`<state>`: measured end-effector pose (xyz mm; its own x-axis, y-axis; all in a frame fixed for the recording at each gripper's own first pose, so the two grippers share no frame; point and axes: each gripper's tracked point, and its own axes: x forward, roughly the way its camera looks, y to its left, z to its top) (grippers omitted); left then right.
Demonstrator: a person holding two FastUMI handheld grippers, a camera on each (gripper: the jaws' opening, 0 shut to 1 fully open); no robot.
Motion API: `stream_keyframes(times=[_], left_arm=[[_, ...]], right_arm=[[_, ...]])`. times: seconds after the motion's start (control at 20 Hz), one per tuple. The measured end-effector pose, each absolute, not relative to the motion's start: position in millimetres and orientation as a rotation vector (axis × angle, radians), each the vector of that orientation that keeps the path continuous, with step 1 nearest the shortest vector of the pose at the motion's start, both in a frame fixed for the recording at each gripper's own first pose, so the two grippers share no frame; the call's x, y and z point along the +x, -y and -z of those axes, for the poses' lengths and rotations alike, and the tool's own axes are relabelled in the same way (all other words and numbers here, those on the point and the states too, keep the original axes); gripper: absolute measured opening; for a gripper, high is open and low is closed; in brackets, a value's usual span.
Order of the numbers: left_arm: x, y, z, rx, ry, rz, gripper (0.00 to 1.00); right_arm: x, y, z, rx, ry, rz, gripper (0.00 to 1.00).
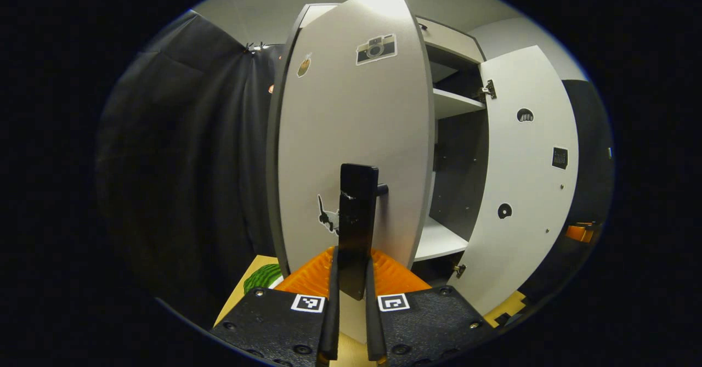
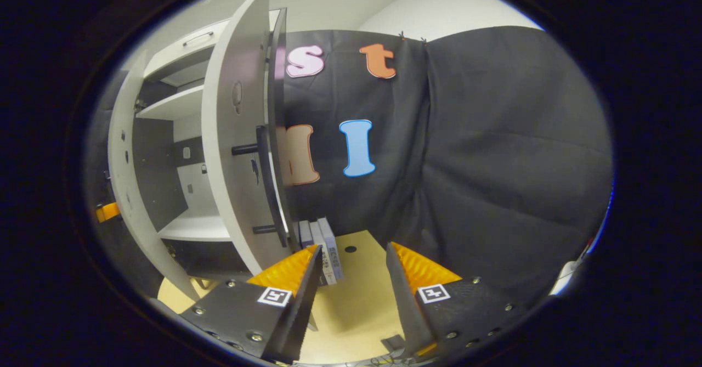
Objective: Open the right door of the double-door shoe cabinet with the right hand, and open the left door with the left hand.
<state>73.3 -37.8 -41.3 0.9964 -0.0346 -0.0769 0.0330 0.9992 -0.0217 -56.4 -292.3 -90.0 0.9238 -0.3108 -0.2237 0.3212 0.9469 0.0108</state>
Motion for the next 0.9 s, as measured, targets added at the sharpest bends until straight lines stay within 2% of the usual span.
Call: stream_keyframes(times=[0.15, 0.9], left_arm=[[70, 32, 43, -0.025, -0.085, -0.003, 0.2], [69, 10, 42, 0.029, -0.083, -0.16, 0.01]], right_arm=[[-52, 293, 90, 0.054, -0.221, 0.319, 0.69], [-40, 290, 87, 0.059, -0.216, 0.315, 0.69]])
